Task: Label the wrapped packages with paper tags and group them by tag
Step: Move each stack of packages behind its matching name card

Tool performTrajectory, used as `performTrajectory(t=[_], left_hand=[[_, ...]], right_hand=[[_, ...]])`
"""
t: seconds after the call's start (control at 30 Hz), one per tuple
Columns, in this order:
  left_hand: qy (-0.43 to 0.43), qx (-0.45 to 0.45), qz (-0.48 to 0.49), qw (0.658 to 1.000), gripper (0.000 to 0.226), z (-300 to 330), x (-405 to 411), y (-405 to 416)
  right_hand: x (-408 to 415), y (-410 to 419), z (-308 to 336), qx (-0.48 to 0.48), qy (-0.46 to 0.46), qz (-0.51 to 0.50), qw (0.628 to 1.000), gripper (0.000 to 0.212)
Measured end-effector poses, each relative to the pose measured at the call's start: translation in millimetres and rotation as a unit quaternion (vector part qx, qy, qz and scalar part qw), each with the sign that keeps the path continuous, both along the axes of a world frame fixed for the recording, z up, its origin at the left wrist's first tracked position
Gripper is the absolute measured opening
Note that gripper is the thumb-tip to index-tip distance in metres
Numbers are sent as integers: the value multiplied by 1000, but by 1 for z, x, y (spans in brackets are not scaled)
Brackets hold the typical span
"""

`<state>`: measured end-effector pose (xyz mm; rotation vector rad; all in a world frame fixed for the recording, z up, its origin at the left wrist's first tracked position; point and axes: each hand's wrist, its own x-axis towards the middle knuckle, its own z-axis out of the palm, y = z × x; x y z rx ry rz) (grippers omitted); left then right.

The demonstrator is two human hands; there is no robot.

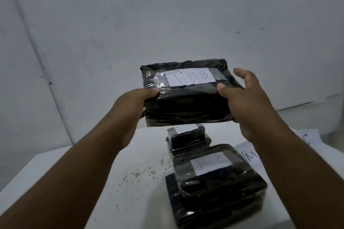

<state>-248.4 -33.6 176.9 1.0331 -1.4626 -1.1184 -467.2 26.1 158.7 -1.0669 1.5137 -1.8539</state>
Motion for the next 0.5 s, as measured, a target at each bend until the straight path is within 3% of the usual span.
performTrajectory(t=[0.13, 0.5], left_hand=[[-24, 57, -33, 998, 24, -3, -75, -34], [-25, 217, -98, 971, 24, -56, -226, -113]], right_hand=[[-72, -22, -9, 21, 11, -33, 999, 37], [-222, -98, -40, 142, 65, -47, 987, 36]])
